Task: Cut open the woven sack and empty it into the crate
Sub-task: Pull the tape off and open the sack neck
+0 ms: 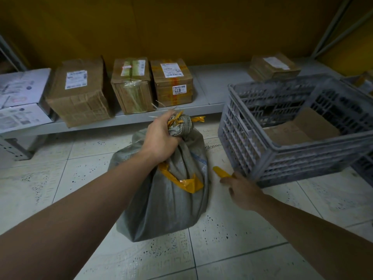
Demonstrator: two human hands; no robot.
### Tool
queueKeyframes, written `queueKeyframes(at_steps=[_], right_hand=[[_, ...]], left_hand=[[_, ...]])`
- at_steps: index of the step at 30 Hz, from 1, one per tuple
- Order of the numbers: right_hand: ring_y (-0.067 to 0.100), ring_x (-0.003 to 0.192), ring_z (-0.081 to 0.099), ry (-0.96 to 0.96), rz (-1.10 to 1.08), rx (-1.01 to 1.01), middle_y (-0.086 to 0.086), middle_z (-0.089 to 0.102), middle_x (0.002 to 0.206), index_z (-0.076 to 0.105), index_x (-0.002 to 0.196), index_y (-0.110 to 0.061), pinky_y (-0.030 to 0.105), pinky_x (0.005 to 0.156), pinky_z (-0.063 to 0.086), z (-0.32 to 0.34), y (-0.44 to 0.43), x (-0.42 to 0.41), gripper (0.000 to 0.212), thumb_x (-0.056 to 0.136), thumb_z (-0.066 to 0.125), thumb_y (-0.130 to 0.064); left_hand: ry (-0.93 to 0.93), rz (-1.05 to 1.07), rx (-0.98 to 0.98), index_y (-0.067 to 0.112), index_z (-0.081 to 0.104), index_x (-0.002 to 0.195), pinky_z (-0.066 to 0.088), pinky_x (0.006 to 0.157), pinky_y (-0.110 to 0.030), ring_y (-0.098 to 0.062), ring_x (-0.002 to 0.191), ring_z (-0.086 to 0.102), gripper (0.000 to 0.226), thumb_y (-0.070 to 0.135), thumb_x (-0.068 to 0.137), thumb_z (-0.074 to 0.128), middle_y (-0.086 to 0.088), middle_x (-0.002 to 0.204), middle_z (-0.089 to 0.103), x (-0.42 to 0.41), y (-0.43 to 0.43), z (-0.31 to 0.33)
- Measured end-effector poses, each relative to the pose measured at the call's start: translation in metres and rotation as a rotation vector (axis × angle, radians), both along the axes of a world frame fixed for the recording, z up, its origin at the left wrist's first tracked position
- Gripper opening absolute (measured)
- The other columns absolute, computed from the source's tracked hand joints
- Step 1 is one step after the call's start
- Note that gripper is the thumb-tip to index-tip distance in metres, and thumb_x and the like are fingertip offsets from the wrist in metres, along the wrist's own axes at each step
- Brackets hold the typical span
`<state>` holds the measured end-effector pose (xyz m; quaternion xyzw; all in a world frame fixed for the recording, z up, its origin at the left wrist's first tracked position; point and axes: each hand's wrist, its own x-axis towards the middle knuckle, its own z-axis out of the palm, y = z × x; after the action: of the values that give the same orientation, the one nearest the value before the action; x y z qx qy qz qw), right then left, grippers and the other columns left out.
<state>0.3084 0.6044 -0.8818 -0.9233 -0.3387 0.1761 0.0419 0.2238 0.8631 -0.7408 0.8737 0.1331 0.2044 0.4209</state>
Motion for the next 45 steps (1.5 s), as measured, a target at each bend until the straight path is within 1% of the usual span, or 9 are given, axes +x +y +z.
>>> queueKeyframes(at_steps=[13,18,24,28,31,34,37,40,45], right_hand=[[0.037,0.148,0.019,0.304,-0.026,-0.304,0.014,-0.004,0.164,-0.015,0.154,-0.029,0.043,0.115,0.028,-0.024,0.010,-0.002,0.079,0.101,0.043,-0.025],[0.036,0.136,0.037,0.210,-0.083,-0.136,0.016,0.023,0.154,0.012,0.154,-0.024,0.045,0.107,0.040,-0.013,0.008,0.006,0.067,0.099,0.048,-0.020],[0.020,0.109,0.057,-0.052,-0.256,0.497,0.007,0.055,0.124,0.050,0.131,-0.018,0.029,0.088,0.044,0.044,0.035,0.005,0.035,0.096,0.052,-0.012],[0.010,0.077,0.056,-0.105,-0.365,0.933,-0.004,0.057,0.086,0.053,0.104,-0.018,0.029,0.068,0.042,0.101,0.061,-0.002,0.010,0.095,0.054,-0.013],[0.012,0.078,0.060,0.024,-0.298,1.136,-0.003,0.059,0.085,0.055,0.096,-0.017,0.031,0.071,0.051,0.138,0.076,-0.017,0.009,0.091,0.062,-0.014],[0.005,0.087,0.063,0.075,-0.106,1.115,-0.011,0.062,0.094,0.056,0.099,-0.023,0.023,0.072,0.054,0.159,0.084,-0.037,0.019,0.085,0.070,-0.023],[0.003,0.098,0.061,0.116,-0.085,1.034,-0.013,0.059,0.108,0.049,0.110,-0.034,0.032,0.078,0.058,0.161,0.095,-0.050,0.046,0.073,0.075,-0.042],[0.008,0.104,0.058,0.079,-0.181,0.984,-0.010,0.056,0.114,0.038,0.113,-0.038,0.028,0.084,0.052,0.161,0.104,-0.055,0.065,0.066,0.080,-0.049],[0.013,0.090,0.060,0.079,-0.365,1.026,-0.008,0.058,0.102,0.036,0.110,-0.033,0.014,0.061,0.038,0.169,0.105,-0.053,0.059,0.073,0.082,-0.029]], left_hand=[[0.001,-0.037,-0.065,0.022,0.063,0.120,0.058,0.090,-0.042,-0.012,0.101,0.069,0.052,0.000,0.074,0.075,0.006,0.105,0.072,-0.002,0.002,-0.003],[0.049,-0.038,-0.127,0.019,0.062,0.122,0.057,0.091,-0.042,-0.011,0.100,0.069,0.057,-0.002,0.072,0.078,0.005,0.104,0.072,-0.006,-0.001,0.002],[0.065,-0.052,-0.156,0.019,0.059,0.127,0.056,0.095,-0.037,-0.008,0.102,0.068,0.070,0.016,0.065,0.091,0.006,0.110,0.071,-0.013,-0.006,0.012],[0.071,-0.065,-0.198,0.026,0.054,0.133,0.053,0.101,-0.039,-0.009,0.112,0.065,0.091,0.047,0.053,0.093,0.007,0.120,0.068,-0.021,-0.005,0.018],[0.062,-0.097,-0.243,0.025,0.053,0.134,0.052,0.102,-0.040,-0.009,0.113,0.065,0.093,0.059,0.055,0.087,0.006,0.123,0.067,-0.027,-0.007,0.025],[0.045,-0.116,-0.272,0.024,0.056,0.133,0.050,0.104,-0.044,-0.012,0.115,0.064,0.080,0.071,0.069,0.069,0.003,0.123,0.068,-0.029,-0.012,0.030],[0.047,-0.085,-0.358,0.025,0.057,0.135,0.044,0.109,-0.047,-0.016,0.123,0.059,0.071,0.070,0.080,0.054,0.000,0.129,0.065,-0.030,-0.015,0.033],[0.058,-0.086,-0.428,0.019,0.050,0.143,0.042,0.112,-0.044,-0.018,0.127,0.057,0.056,0.046,0.094,0.054,-0.006,0.136,0.061,-0.030,-0.018,0.038],[0.060,-0.151,-0.424,0.017,0.038,0.151,0.040,0.114,-0.039,-0.017,0.131,0.053,0.055,0.009,0.100,0.055,-0.006,0.142,0.055,-0.030,-0.030,0.048]])
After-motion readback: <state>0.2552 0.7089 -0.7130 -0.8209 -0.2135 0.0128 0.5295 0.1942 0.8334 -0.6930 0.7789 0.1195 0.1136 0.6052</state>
